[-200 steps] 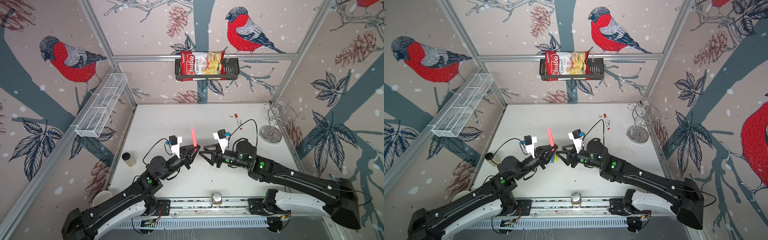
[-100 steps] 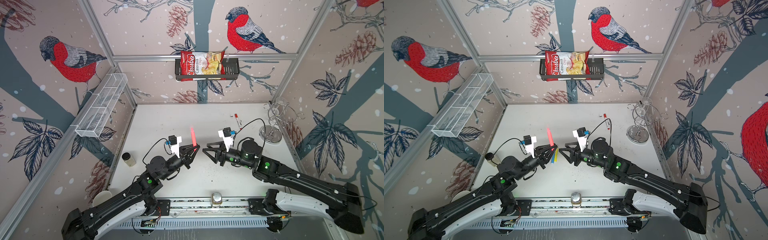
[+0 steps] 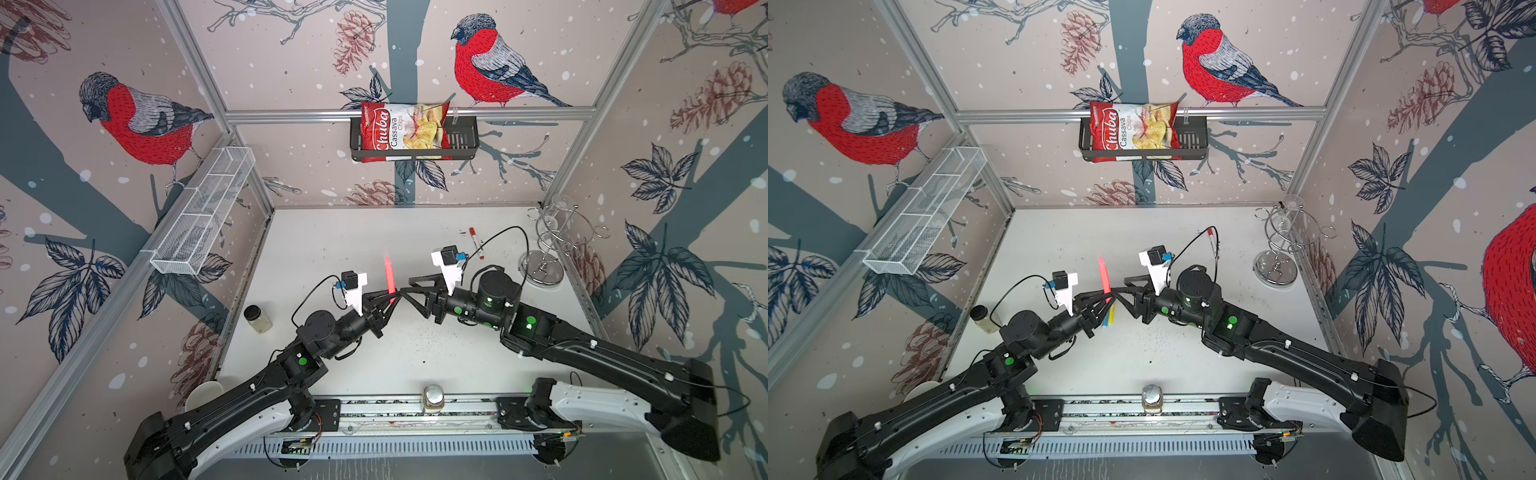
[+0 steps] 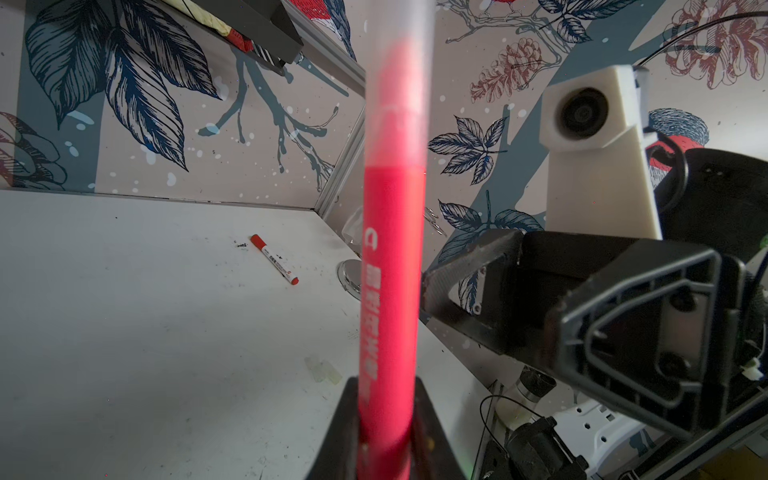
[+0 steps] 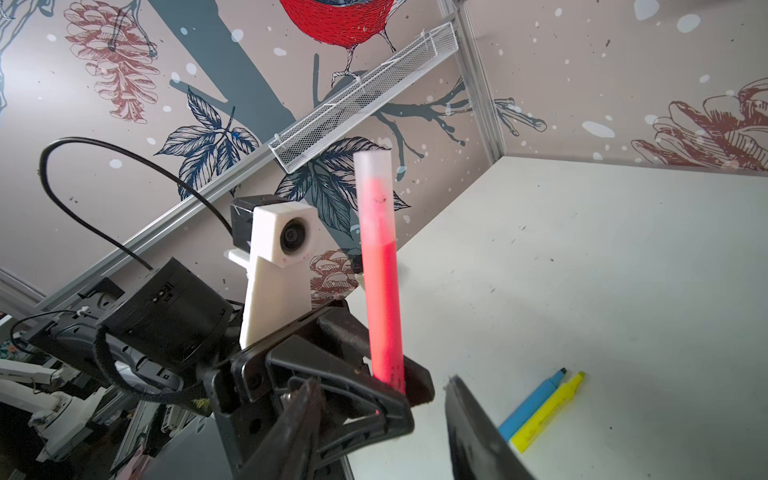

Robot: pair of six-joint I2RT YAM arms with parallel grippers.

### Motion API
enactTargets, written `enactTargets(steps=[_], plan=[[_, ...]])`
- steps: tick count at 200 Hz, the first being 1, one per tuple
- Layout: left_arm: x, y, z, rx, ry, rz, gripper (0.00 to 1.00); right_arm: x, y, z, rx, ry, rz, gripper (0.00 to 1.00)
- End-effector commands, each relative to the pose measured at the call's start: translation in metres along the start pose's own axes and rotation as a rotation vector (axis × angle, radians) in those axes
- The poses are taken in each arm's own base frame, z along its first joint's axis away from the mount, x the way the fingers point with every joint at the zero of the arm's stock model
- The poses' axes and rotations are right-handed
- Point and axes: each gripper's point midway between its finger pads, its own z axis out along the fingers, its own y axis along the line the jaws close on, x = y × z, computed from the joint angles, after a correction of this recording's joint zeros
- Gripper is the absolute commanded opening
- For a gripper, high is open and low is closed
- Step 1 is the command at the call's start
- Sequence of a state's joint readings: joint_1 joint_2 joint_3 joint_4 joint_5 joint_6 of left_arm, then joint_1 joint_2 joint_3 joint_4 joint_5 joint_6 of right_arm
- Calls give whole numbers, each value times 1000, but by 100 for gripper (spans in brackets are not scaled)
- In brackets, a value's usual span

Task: Insert the pens into the pen caps
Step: 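Close the right gripper around the capped pink highlighter beside the left gripper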

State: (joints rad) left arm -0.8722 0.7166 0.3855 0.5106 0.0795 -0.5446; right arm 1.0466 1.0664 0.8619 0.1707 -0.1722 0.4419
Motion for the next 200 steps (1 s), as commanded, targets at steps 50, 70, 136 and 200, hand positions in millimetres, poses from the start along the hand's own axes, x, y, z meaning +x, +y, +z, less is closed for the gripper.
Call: enactTargets(steps=[50, 70, 136, 200], plan=[[5, -7, 4, 41, 14, 2, 0, -4, 0, 15, 4, 27, -40, 46], [7, -8, 4, 43, 17, 4, 0, -1, -2, 20, 11, 41, -40, 45], [9, -9, 4, 46, 20, 4, 0, 8, -4, 36, 7, 97, -38, 39], [9, -7, 6, 37, 24, 12, 0, 12, -8, 38, 20, 108, -35, 30]])
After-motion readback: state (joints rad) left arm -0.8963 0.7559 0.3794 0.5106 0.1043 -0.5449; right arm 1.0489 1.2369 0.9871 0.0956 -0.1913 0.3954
